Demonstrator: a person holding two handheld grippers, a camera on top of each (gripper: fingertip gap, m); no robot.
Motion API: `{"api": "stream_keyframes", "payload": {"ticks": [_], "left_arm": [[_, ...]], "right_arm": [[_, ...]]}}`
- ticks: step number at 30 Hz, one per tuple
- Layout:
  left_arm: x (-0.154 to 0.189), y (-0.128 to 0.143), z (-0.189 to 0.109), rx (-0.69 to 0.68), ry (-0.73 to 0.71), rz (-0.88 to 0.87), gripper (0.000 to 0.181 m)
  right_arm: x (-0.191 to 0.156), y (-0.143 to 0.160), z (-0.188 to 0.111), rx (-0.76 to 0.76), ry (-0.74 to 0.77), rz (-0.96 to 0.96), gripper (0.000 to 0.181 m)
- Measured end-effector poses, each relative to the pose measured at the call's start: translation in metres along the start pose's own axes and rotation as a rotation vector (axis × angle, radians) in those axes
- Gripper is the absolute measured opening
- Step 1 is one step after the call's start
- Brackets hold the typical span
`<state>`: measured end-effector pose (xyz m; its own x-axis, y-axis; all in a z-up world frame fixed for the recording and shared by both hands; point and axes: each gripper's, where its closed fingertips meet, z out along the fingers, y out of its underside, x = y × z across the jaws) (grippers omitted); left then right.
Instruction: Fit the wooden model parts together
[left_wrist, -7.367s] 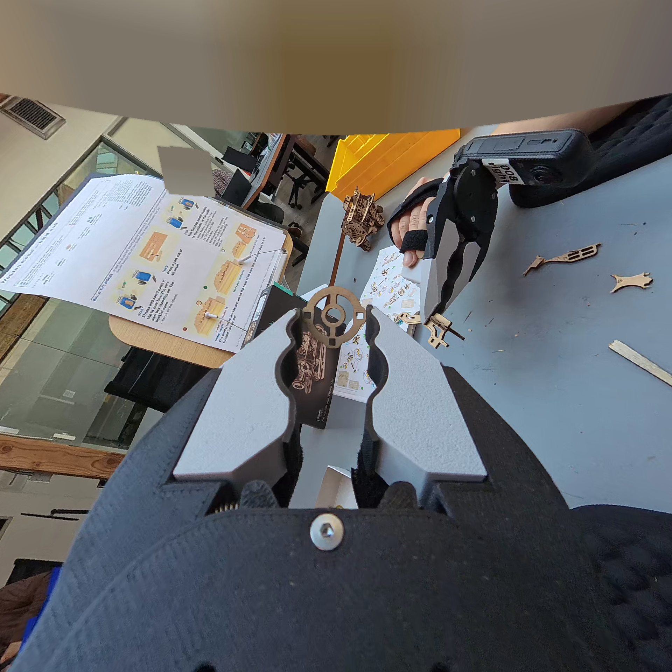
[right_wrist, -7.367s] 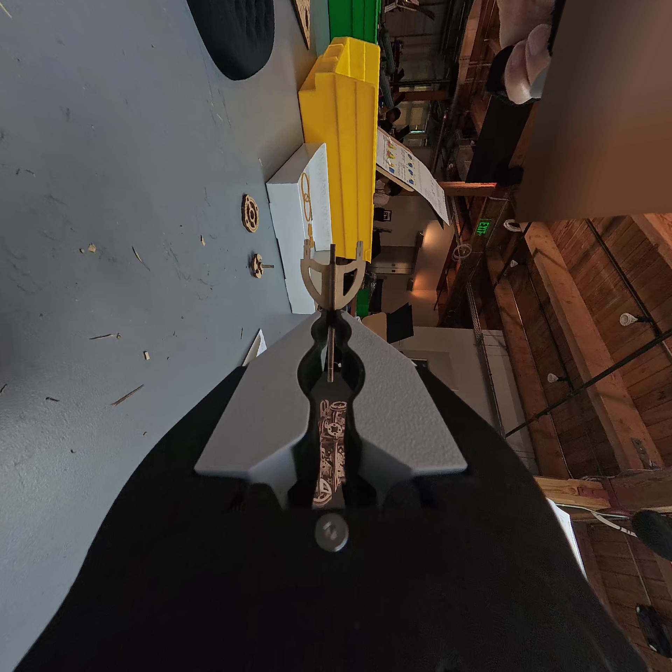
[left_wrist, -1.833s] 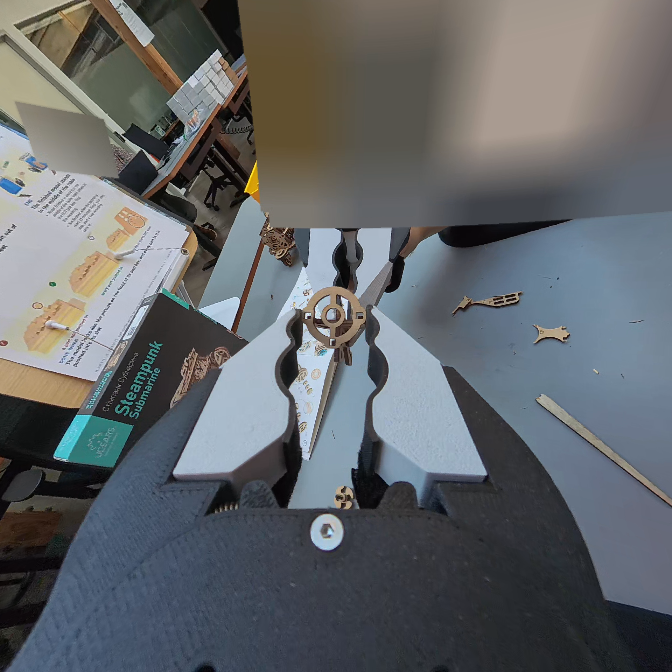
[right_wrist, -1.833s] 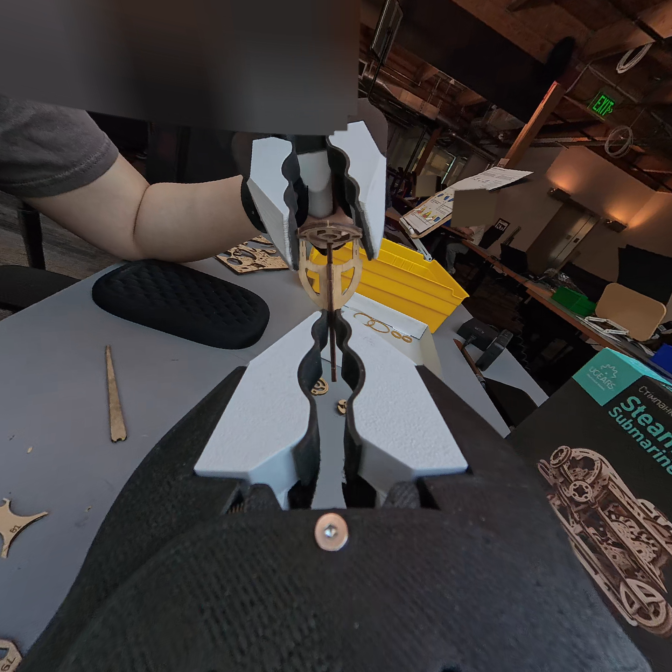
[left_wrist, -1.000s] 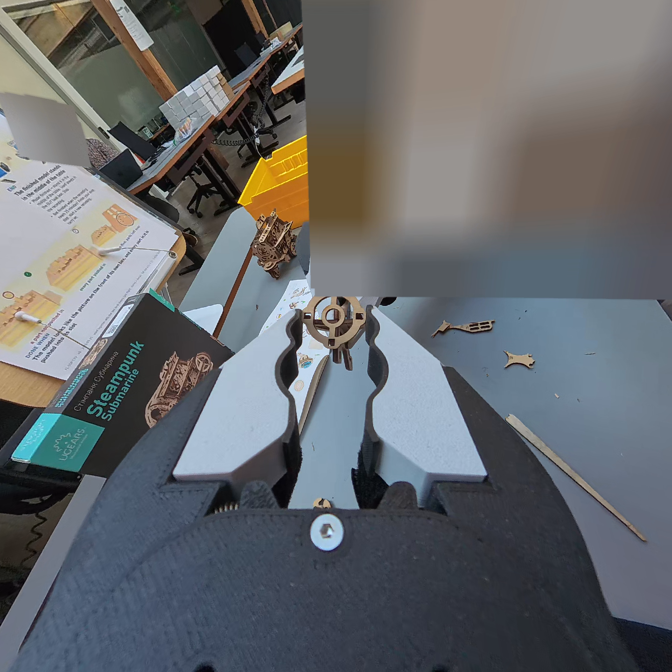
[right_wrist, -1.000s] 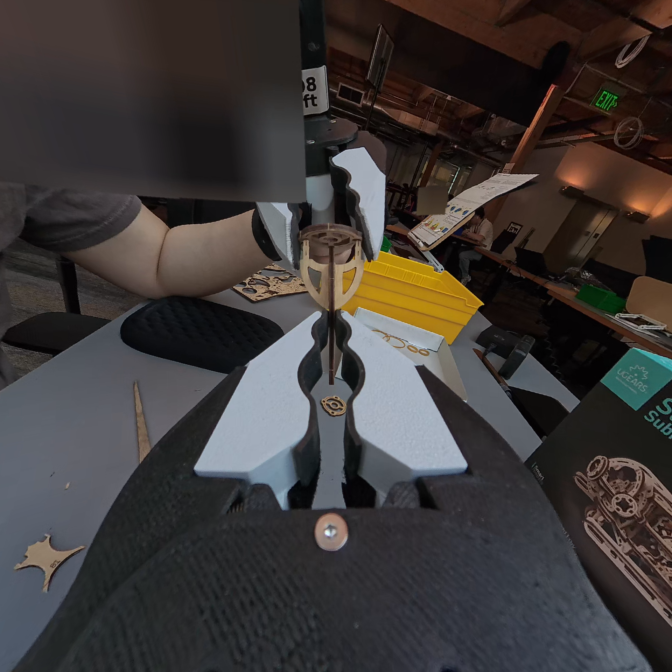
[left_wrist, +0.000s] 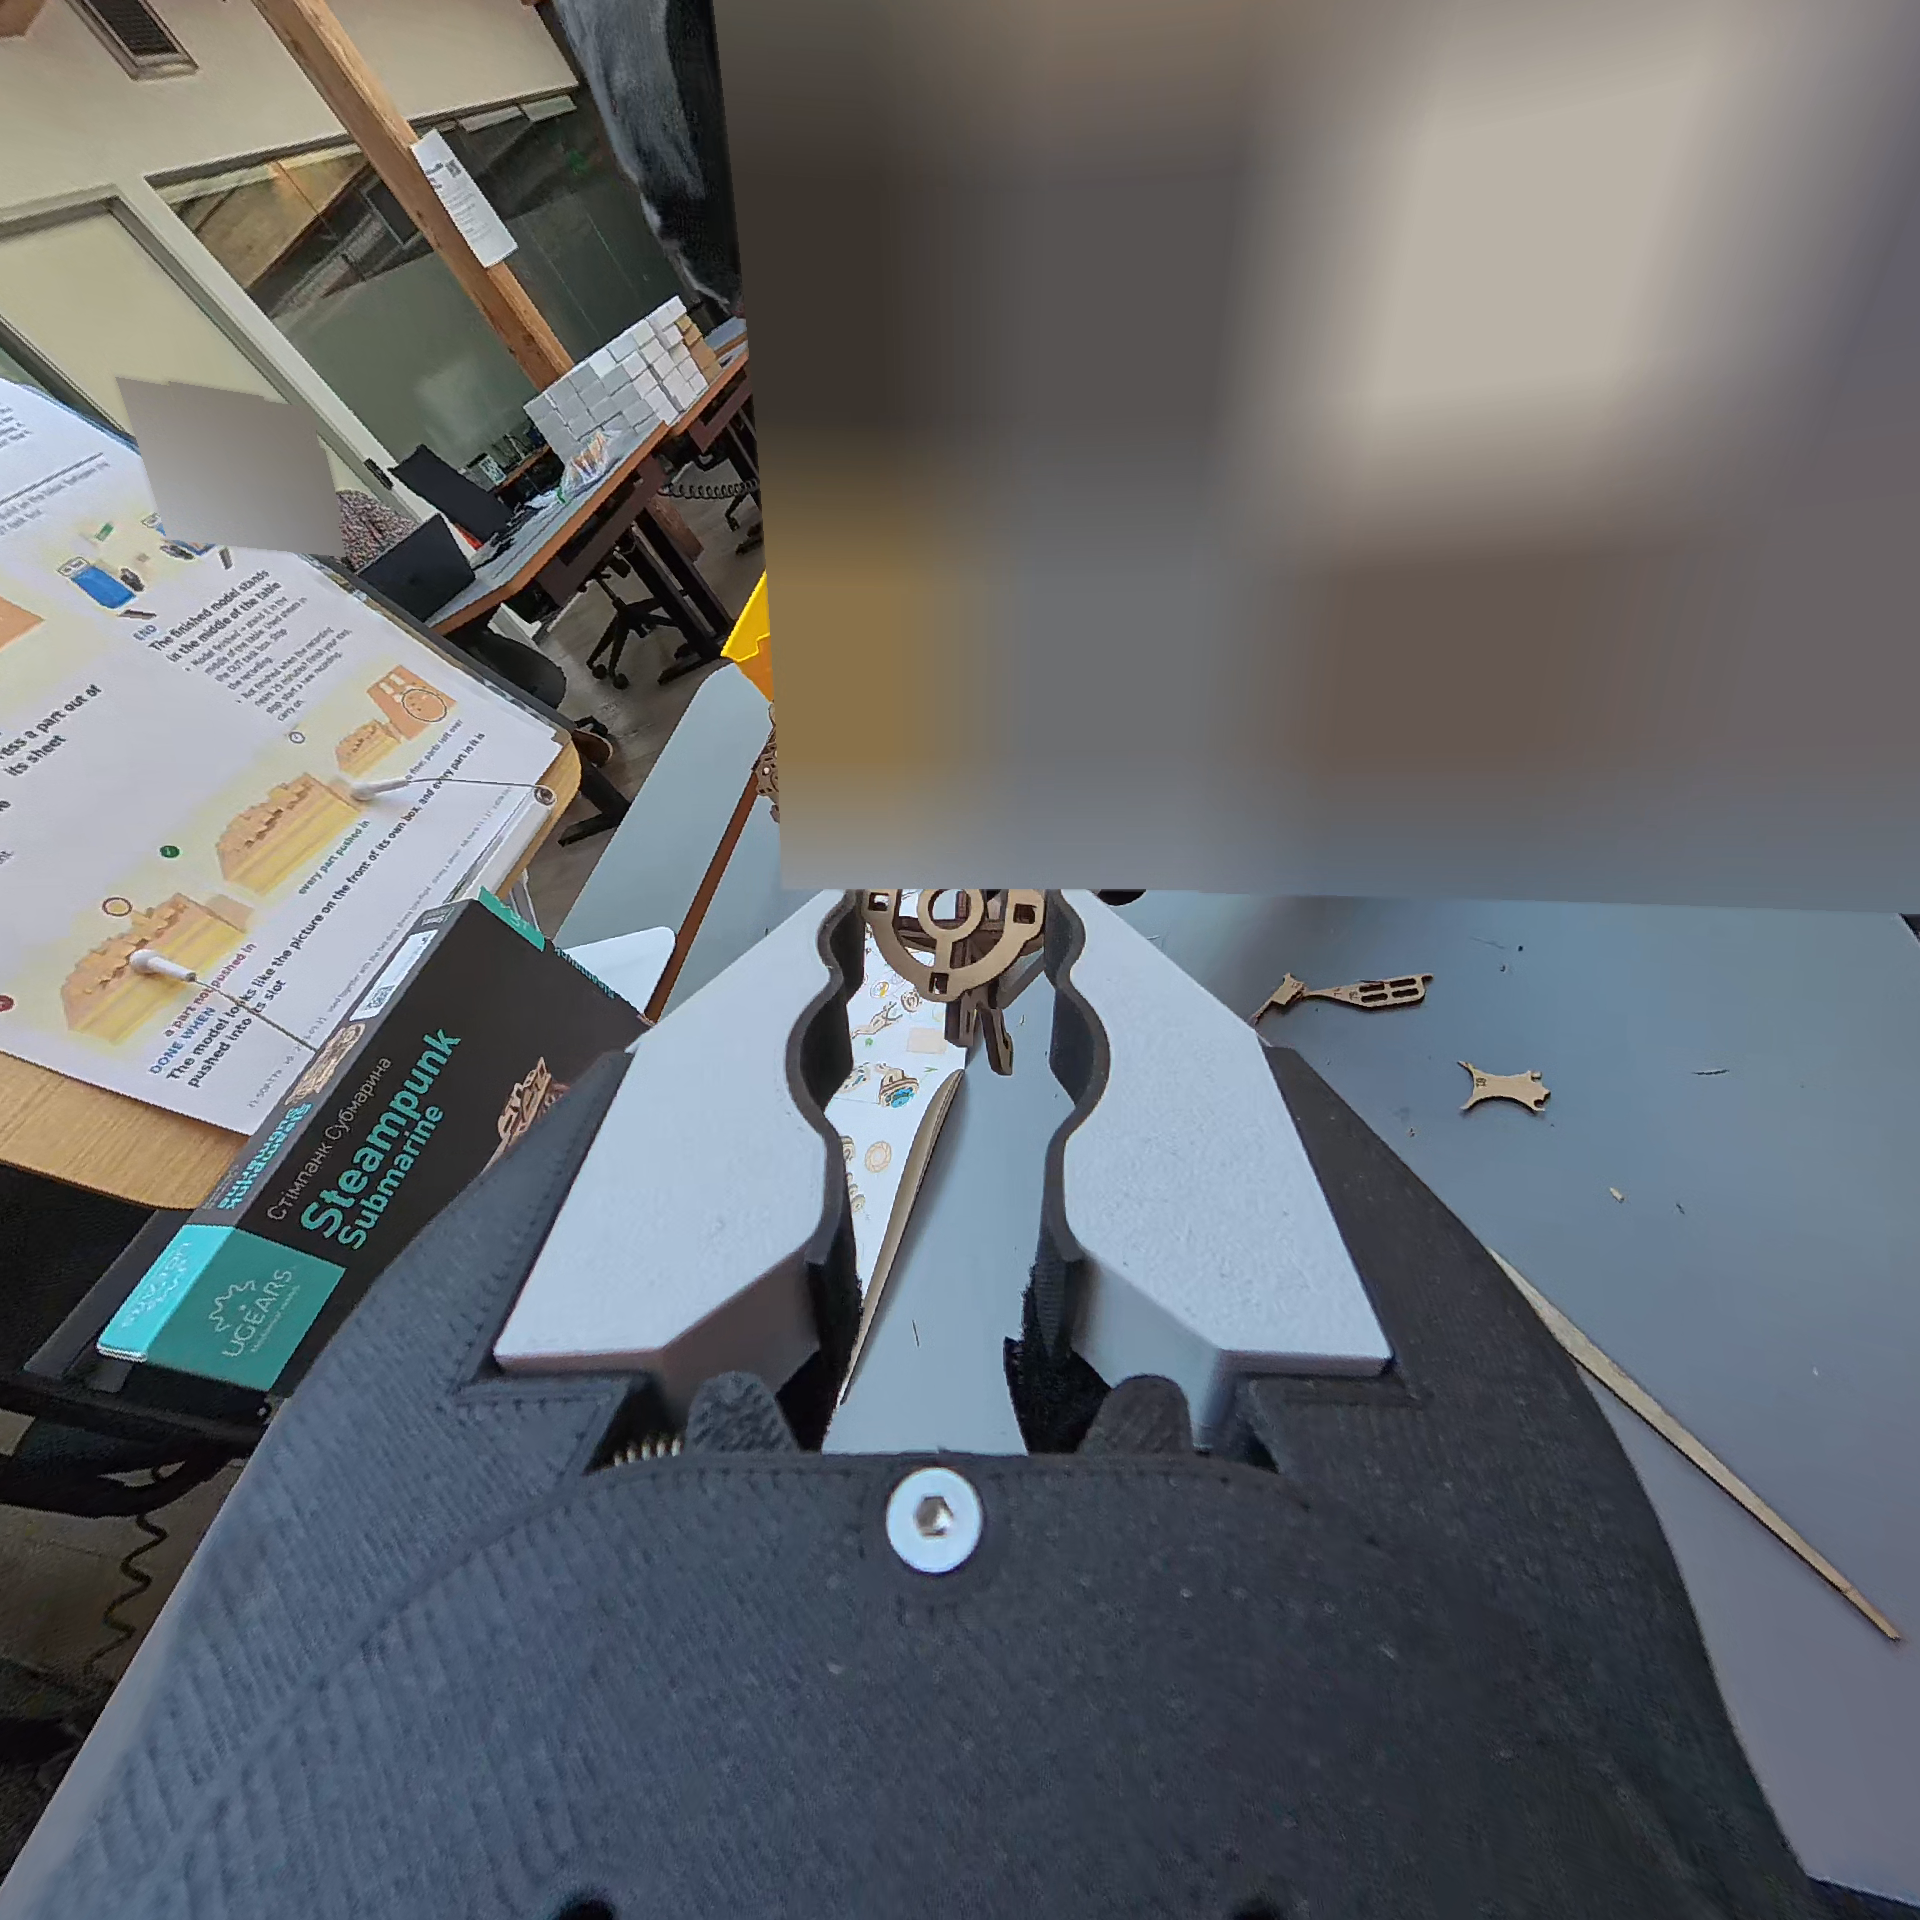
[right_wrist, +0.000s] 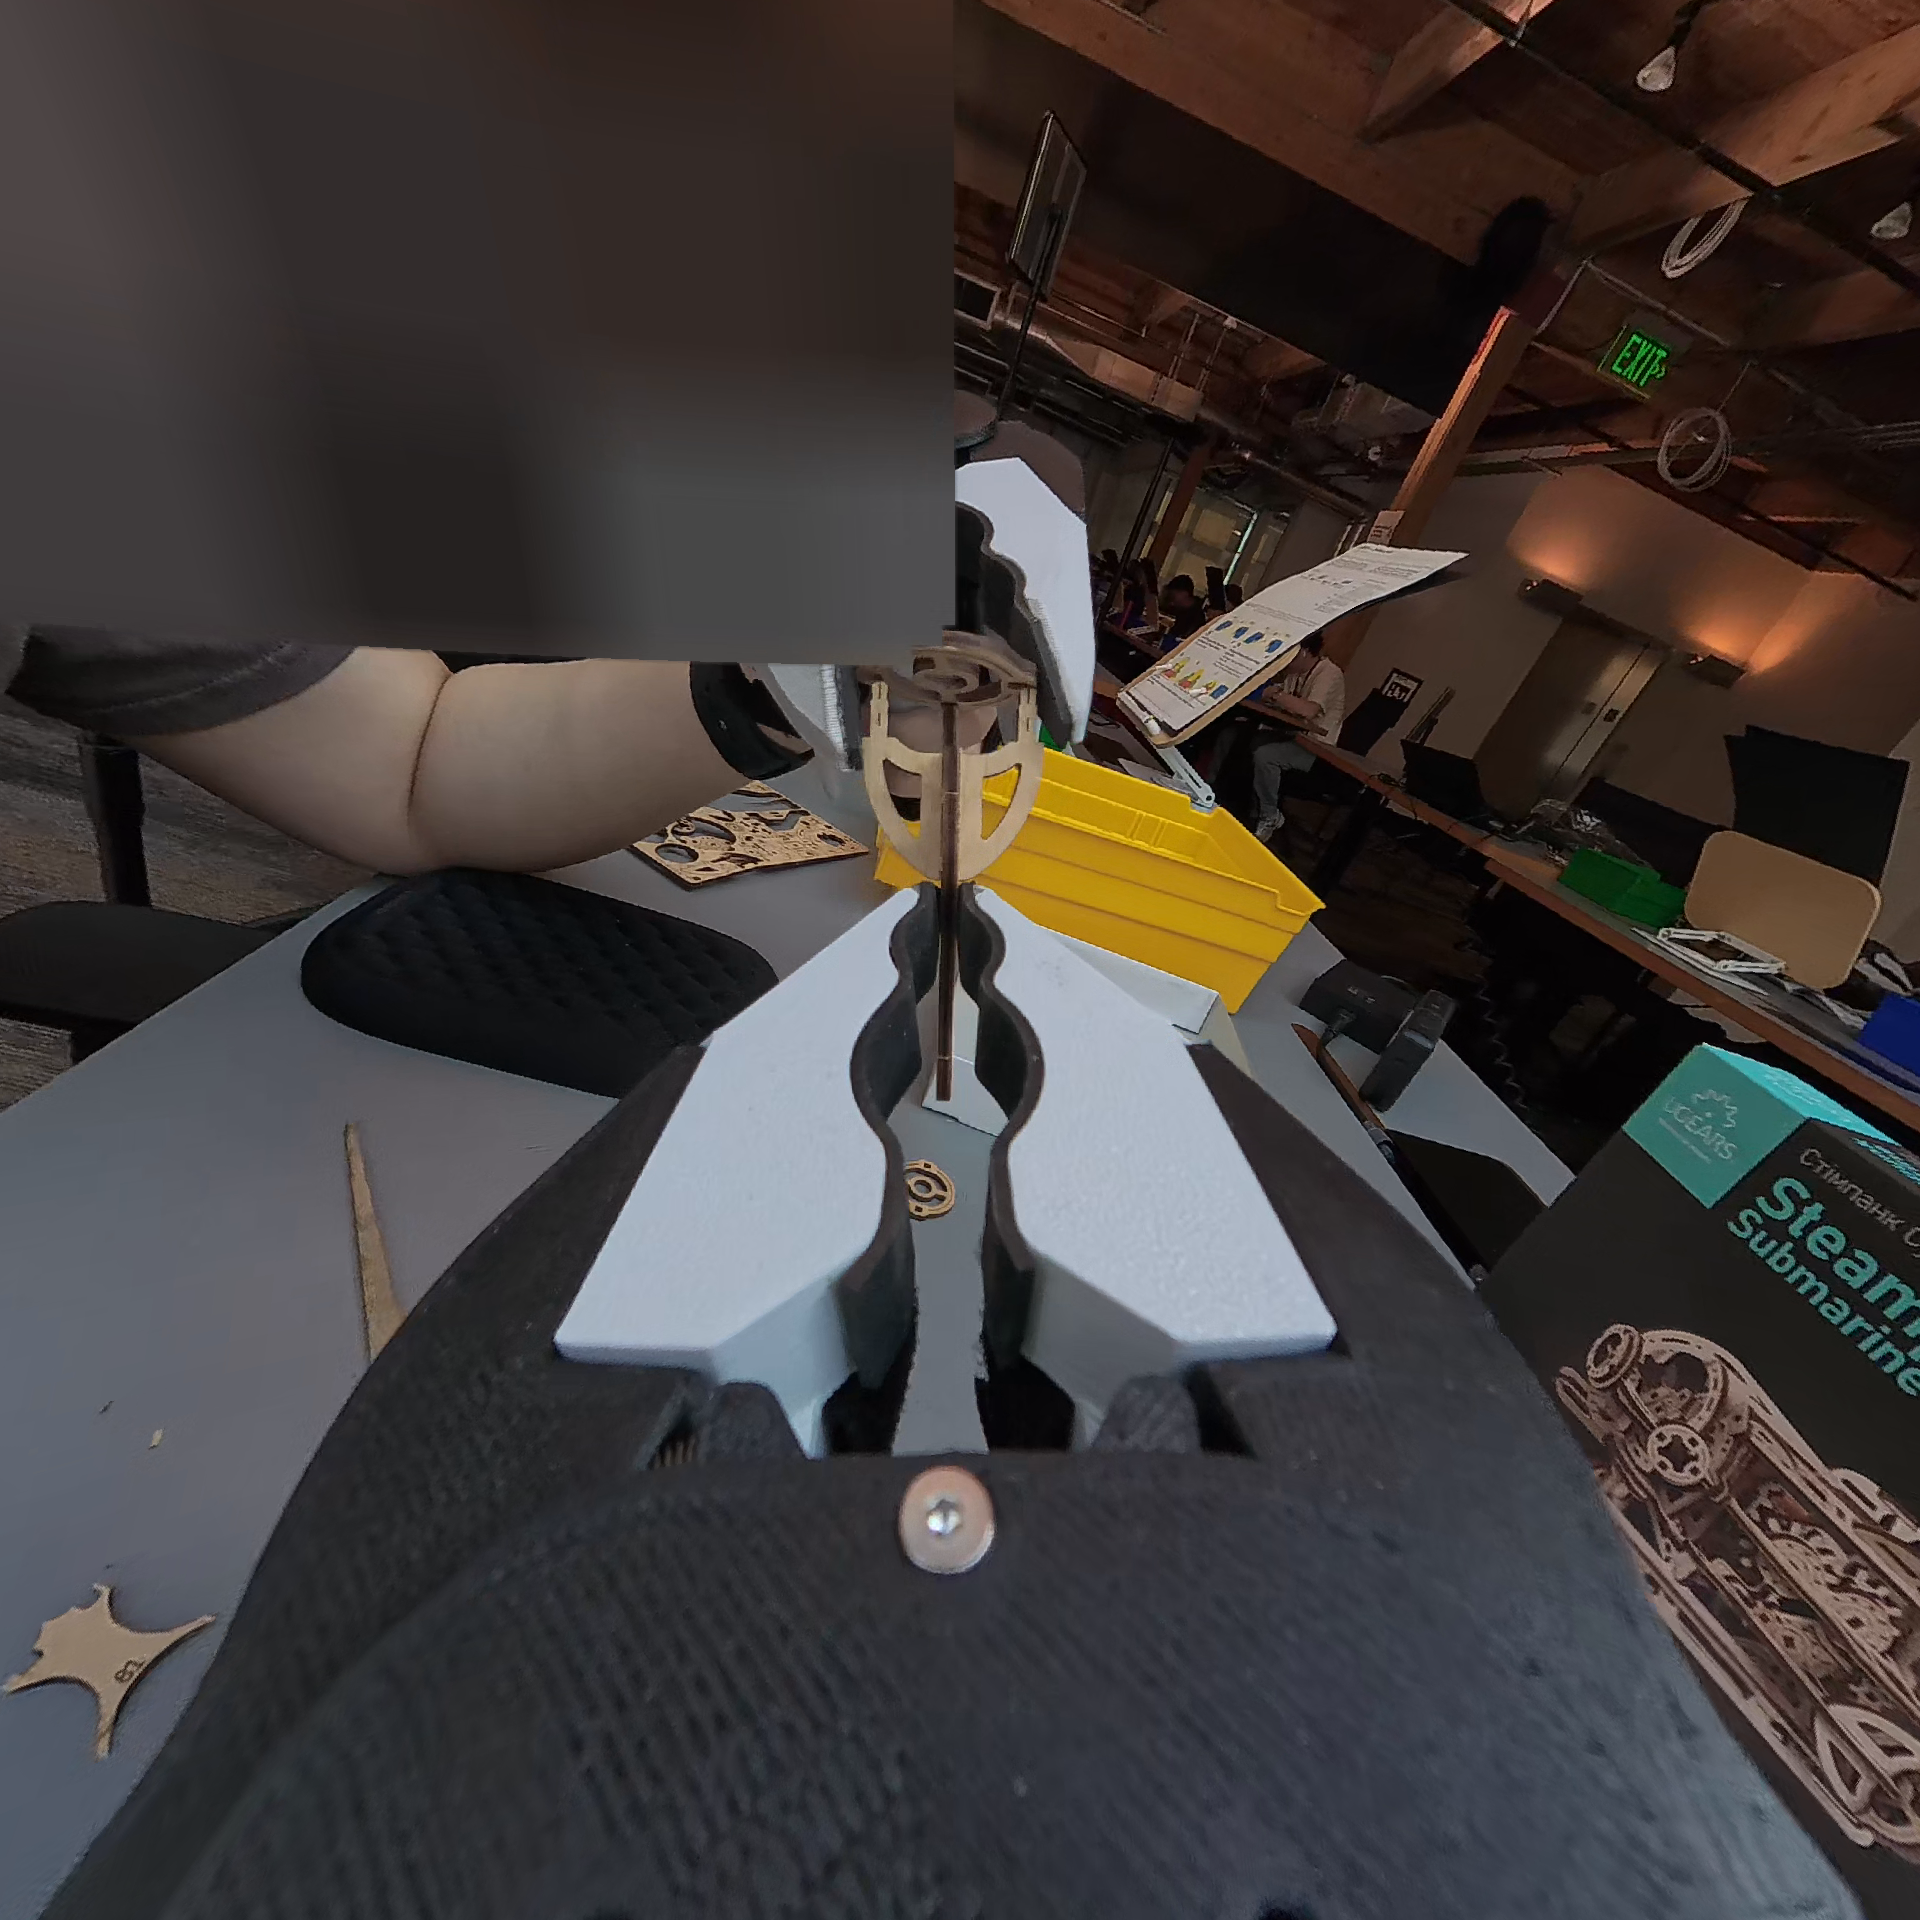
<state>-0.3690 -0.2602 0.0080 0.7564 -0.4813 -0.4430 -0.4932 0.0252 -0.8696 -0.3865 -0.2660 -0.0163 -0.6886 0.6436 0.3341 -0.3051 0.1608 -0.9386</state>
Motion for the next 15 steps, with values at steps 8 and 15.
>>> {"api": "stream_keyframes", "payload": {"ticks": [8, 15], "left_arm": [[0.0, 0.0004, -0.0016, 0.007, 0.0, 0.026, 0.033], [0.0018, -0.0003, -0.0009, 0.026, 0.005, 0.045, 0.033]], "right_arm": [[0.0035, -0.0001, -0.0016, -0.054, 0.06, -0.136, 0.002], [0.0045, 0.0011, -0.0034, -0.153, 0.087, -0.24, 0.002]]}}
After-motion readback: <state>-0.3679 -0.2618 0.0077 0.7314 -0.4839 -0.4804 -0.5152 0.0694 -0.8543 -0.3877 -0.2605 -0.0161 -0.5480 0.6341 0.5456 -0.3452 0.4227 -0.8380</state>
